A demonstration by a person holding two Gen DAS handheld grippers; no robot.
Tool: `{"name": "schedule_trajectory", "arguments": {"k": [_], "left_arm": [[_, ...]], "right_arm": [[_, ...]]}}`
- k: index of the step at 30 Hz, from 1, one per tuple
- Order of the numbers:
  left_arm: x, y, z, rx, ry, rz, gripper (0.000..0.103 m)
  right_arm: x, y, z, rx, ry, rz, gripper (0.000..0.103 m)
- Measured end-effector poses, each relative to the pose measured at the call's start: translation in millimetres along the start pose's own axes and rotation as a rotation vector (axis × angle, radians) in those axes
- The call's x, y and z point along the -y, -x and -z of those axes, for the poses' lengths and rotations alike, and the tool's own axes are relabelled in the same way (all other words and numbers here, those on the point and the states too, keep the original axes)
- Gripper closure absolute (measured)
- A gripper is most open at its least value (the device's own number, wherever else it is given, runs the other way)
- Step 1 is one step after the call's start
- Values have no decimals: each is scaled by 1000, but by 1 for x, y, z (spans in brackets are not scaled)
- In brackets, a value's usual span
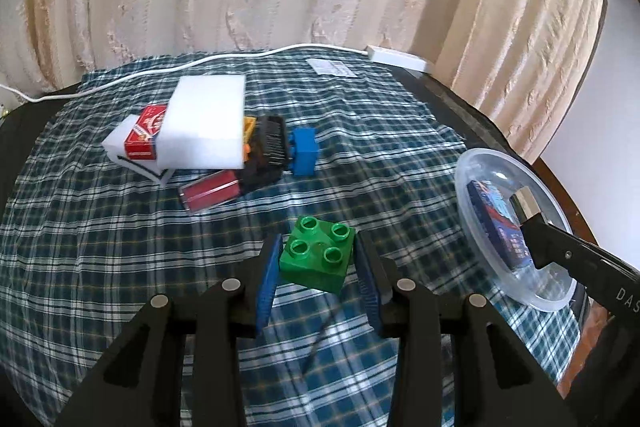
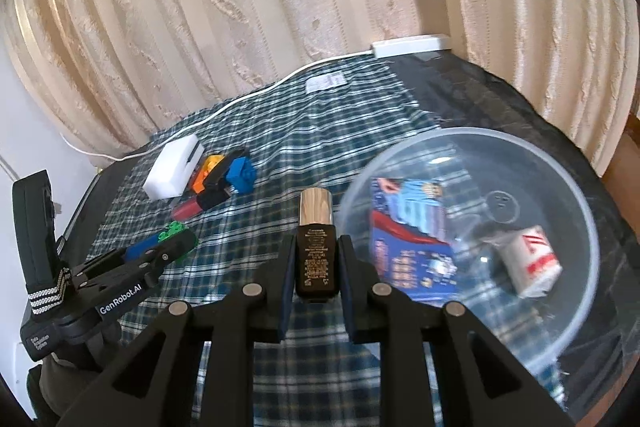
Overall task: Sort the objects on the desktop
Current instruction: 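Carry the bottle with the right tool into the bowl while the left tool carries the Lego block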
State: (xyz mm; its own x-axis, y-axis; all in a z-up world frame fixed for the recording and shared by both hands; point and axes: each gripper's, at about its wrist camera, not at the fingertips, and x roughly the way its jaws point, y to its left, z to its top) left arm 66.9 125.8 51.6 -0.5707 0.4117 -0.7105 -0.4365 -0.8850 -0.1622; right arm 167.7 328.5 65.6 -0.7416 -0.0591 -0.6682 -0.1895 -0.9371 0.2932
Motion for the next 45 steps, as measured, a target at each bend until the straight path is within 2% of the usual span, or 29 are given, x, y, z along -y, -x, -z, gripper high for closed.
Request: {"name": "schedule_trajectory", "arguments": {"k": [24, 37, 45], "left_arm": [[65, 4, 9, -19, -104, 67, 63], [86, 5, 8, -23, -134, 84, 63], [99, 5, 8, -29, -148, 107, 63]], "right_arm": [[82, 19, 26, -19, -135, 95, 81], [107, 15, 30, -26, -172, 122, 81], [116, 17, 28, -8, -163, 192, 81]]}}
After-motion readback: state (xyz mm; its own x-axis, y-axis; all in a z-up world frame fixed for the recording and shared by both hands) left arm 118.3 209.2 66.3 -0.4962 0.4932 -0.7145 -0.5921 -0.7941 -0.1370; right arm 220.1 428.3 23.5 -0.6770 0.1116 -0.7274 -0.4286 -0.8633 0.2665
